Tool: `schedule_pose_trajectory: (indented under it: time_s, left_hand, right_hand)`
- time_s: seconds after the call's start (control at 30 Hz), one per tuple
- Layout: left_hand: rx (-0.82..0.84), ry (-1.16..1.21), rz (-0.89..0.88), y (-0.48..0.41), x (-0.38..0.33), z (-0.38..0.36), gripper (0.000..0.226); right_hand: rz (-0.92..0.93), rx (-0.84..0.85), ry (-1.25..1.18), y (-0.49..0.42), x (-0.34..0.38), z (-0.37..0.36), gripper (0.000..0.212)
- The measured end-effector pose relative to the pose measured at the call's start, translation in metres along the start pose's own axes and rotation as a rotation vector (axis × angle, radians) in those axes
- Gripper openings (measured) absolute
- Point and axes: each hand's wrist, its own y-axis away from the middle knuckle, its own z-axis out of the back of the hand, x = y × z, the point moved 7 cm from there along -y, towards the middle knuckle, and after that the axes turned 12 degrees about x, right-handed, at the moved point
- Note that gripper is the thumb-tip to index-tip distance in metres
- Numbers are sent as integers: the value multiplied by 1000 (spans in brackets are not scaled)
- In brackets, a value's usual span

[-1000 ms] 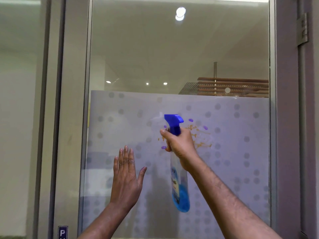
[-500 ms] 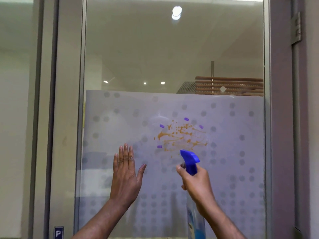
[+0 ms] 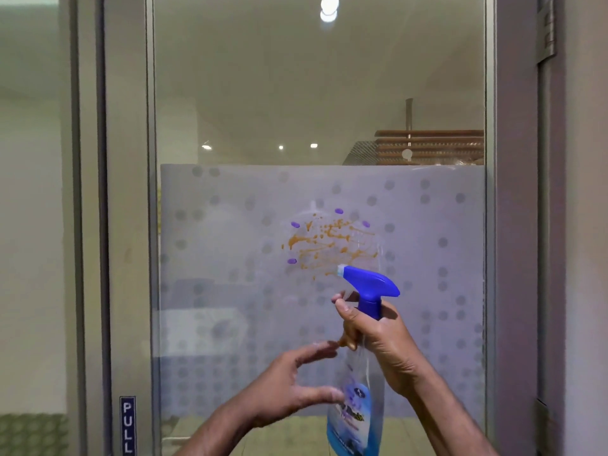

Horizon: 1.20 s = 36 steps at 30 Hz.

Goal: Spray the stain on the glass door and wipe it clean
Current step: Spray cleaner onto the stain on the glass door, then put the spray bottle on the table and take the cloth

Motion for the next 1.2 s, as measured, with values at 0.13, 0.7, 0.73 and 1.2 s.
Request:
schedule_pose_trajectory:
  time_s: [0.13,0.7,0.73,1.2]
  left_hand:
    - [171,120,87,18,-2,-41,59]
    - [3,280,141,151,-27,-57,60]
    - [-11,262,142,163,-27,-55,59]
    - [-220,187,243,362,-33,-60,52]
  right_hand:
    - [-37,102,-103,20,-6,-20,46]
    - [-147,139,53,129,-8,-117,56]
    - [-159,130,79,140,-9,-125,58]
    - [-278,76,260,263,-2,-269,44]
